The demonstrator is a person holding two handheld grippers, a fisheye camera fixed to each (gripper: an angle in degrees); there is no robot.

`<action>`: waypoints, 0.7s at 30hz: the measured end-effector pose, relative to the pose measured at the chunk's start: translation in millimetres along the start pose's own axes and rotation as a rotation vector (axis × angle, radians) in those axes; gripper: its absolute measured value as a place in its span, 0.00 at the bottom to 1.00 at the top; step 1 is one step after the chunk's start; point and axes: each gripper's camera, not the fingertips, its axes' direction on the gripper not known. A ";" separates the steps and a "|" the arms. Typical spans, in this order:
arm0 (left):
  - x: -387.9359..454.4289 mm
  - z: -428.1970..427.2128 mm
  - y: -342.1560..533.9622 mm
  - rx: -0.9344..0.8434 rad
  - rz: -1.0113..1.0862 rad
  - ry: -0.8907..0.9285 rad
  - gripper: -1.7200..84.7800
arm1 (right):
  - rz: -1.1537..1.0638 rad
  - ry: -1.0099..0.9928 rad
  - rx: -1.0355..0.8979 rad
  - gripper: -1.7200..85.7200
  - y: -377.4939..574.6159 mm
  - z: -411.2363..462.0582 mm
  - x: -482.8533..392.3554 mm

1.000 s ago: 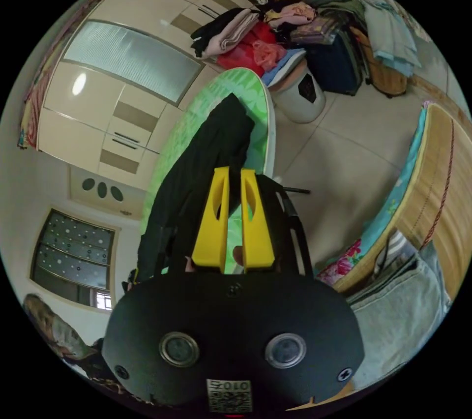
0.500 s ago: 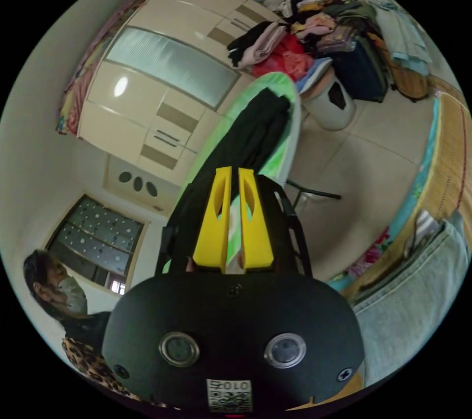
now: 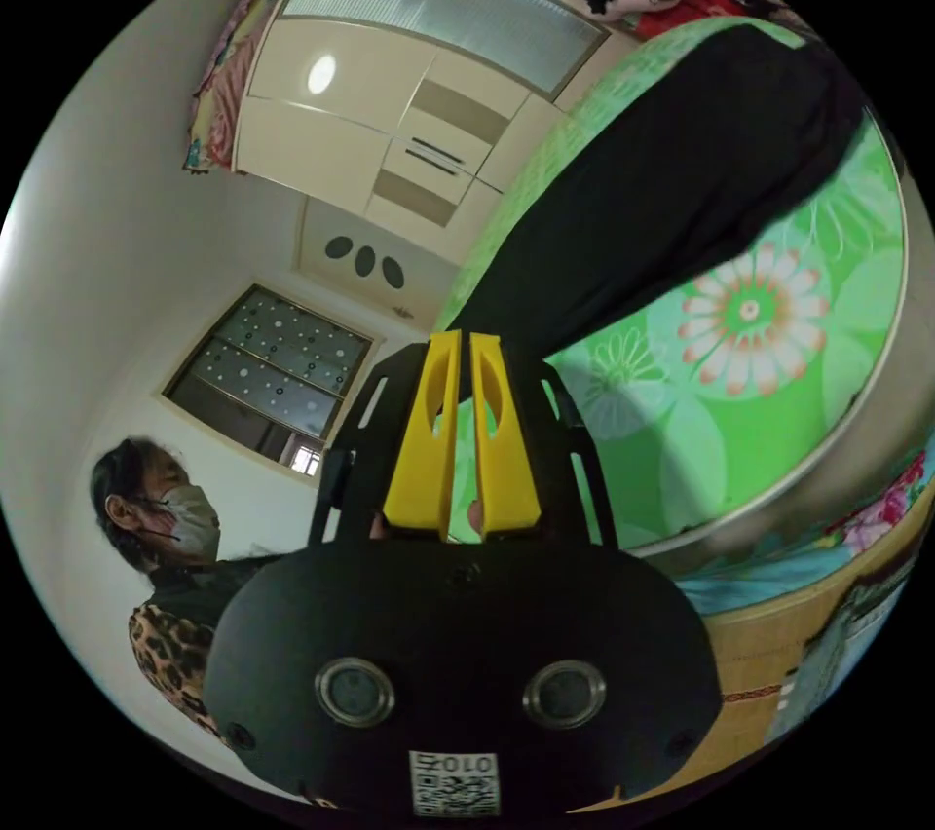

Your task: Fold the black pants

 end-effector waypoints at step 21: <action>-20.4 58.1 22.1 -0.129 -0.244 0.529 0.14 | 0.181 -0.118 0.094 0.07 87.0 -43.5 10.1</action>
